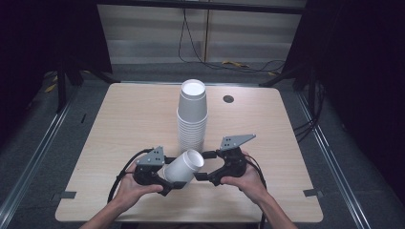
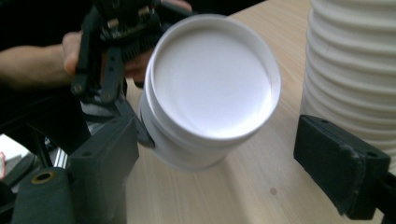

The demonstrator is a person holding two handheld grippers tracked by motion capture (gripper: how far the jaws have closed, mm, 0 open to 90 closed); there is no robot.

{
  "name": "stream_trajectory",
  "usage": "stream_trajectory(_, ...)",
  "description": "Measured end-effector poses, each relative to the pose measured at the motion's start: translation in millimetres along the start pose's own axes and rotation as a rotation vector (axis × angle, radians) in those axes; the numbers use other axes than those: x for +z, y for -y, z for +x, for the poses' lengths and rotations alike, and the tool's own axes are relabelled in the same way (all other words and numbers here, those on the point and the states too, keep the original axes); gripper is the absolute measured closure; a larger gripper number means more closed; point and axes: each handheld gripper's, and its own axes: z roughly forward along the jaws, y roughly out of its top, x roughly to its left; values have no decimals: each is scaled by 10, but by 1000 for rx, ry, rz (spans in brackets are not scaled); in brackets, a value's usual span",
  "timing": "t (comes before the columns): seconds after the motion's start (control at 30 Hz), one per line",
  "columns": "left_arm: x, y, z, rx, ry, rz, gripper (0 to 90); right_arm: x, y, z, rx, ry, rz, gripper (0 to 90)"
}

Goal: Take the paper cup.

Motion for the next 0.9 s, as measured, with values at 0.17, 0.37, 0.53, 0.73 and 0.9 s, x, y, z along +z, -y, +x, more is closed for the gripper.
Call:
stream_trajectory(0.17,-29,-26,15,5,5,28,166,14,7,16,-17,0,41,141)
stream_trajectory(0.37,-31,-65,3,24,-9,69,165,3,14,8,-57,30,119,142)
stream_trajectory(0.53,-35,-95,15,45,-11,108,166,-26,33,1,-84,45,163,149)
stream_trajectory(0.73,-48,-174,10,75,-23,154,165,31,61,6,-108,59,247,148)
stream_trajectory(0.9,-20,-199,26,91,-20,193,167,59,45,15,-128,68,284,150)
